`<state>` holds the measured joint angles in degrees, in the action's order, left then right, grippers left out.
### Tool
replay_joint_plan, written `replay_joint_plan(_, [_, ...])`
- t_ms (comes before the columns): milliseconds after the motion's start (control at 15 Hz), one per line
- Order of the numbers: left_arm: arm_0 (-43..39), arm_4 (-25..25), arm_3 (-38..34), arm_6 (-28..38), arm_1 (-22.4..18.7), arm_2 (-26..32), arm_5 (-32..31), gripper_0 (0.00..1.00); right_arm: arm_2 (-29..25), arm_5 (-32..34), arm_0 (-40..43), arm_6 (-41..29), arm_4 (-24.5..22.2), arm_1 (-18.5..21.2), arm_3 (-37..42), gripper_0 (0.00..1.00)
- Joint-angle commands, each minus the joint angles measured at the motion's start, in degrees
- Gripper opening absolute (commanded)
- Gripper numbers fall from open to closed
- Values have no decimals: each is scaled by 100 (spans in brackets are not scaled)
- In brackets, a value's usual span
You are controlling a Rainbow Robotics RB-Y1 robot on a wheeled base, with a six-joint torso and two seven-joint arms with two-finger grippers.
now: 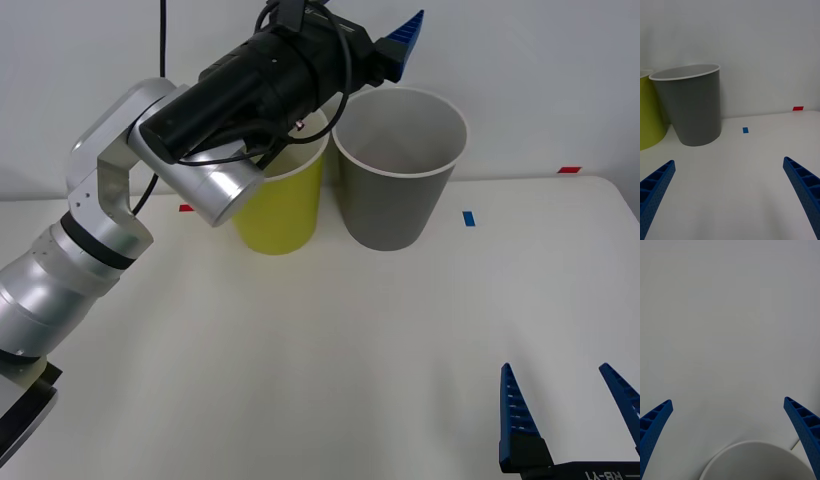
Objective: Put cans in the gray bin and PET bottles in the light green bin.
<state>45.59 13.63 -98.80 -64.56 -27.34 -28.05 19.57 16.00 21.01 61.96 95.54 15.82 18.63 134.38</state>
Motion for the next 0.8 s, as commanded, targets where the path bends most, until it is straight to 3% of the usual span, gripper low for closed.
replay_joint_plan(67, [-709, 113, -983, -127, -439, 538, 662, 100, 0, 0, 0, 0, 0, 0, 0, 100])
replay_joint_plan(400, [-2247, 175, -2381, -329, -984, 1443, 882, 100, 0, 0, 0, 0, 0, 0, 0, 100])
replay_joint_plan(600, [-3073, 201, -2934, -390, -1142, 1926, 882, 100, 0, 0, 0, 0, 0, 0, 0, 100])
replay_joint_plan(800, [-3979, 605, -3488, -496, -1133, 2436, 882, 100, 0, 0, 0, 0, 0, 0, 0, 100])
